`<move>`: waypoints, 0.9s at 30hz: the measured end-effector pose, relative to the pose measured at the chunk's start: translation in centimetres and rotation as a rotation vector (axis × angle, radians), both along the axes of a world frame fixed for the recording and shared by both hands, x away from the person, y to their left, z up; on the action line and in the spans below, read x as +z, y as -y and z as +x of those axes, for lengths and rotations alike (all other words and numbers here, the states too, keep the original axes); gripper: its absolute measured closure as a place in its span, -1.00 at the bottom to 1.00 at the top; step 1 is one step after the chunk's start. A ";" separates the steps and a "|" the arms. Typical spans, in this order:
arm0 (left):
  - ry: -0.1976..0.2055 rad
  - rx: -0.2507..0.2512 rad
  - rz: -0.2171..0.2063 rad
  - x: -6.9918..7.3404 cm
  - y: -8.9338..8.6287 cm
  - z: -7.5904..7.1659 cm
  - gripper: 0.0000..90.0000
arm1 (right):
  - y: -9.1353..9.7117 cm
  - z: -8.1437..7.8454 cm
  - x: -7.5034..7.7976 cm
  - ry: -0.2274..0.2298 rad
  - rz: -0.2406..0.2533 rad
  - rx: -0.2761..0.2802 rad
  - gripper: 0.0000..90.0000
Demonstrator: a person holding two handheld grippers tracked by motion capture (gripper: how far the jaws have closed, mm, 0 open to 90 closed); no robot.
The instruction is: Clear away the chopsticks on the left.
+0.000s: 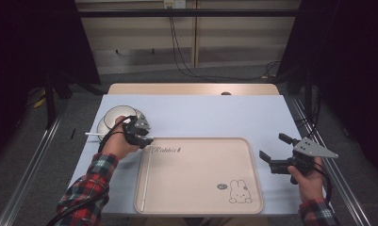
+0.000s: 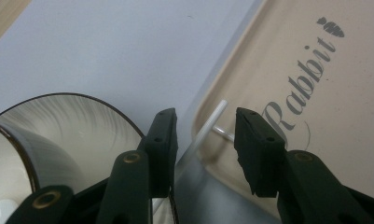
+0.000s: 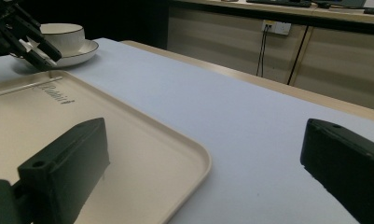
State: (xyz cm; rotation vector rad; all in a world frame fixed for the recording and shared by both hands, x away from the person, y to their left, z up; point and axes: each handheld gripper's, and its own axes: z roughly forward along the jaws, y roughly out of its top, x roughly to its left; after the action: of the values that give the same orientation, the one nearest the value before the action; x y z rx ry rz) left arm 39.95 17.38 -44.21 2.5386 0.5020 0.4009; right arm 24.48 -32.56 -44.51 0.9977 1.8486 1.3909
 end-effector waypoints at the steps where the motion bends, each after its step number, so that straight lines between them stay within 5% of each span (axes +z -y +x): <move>1: 0.010 0.002 0.001 -0.1 0.1 0.0 0.34 | 0.0 0.0 0.0 0.001 -0.002 0.002 -0.99; 14: -0.009 -0.005 0.021 -0.7 0.0 0.2 0.56 | 0.0 0.1 0.0 0.004 -0.004 0.000 -0.99; 18: 0.022 0.057 0.020 -0.7 0.0 0.0 0.81 | 0.1 0.1 -0.1 0.003 -0.005 -0.001 -0.99; 19: 0.008 0.146 -0.007 0.1 -0.2 -0.1 0.92 | 0.1 0.0 0.0 0.001 -0.003 -0.003 -0.99; 20: -0.015 0.184 -0.074 0.6 -0.5 -0.1 0.93 | 0.1 0.0 0.0 0.001 -0.002 0.002 -0.99; 22: 0.029 0.220 -0.096 1.7 -0.8 -0.2 0.94 | 0.1 0.0 0.0 -0.001 -0.002 -0.005 -0.99; 27: 0.003 0.304 -0.286 5.0 -2.1 -0.3 0.94 | 0.1 0.0 0.0 0.004 0.000 -0.013 -0.99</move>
State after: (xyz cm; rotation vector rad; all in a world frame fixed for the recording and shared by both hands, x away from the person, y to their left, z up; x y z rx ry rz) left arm 39.63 19.51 -39.22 2.1904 0.8822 0.4085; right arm 24.50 -32.66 -44.49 1.0047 1.8364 1.3846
